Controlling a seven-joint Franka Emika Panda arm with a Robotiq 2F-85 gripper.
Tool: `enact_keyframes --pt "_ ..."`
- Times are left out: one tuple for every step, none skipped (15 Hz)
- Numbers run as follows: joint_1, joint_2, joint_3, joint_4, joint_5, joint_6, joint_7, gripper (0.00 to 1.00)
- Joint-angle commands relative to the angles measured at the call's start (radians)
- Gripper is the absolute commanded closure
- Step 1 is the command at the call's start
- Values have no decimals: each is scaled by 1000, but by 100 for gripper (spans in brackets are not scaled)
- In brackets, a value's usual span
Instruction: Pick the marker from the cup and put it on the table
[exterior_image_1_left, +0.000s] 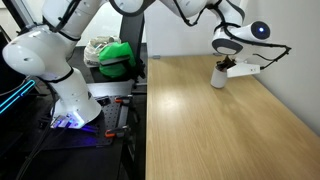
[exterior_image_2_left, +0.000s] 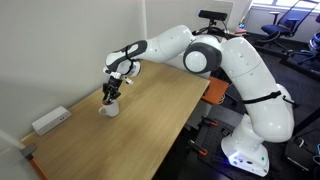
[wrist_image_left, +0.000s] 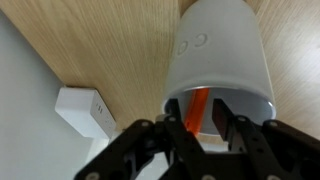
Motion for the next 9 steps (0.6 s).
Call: enact_keyframes --pt "-27 29 39 38 -39 15 40 60" --pt "-30 31 43 38 -40 15 41 60" --pt "-33 32 47 37 -41 15 40 60" --pt "-35 33 49 36 -42 17 40 60" --pt "-37 33 50 35 -42 17 39 59" --pt "-38 33 52 33 -42 18 40 60" --pt "-40 33 53 32 -41 19 39 60" --pt "-42 31 55 30 -40 19 38 63" --pt "-43 30 57 28 -40 20 39 64"
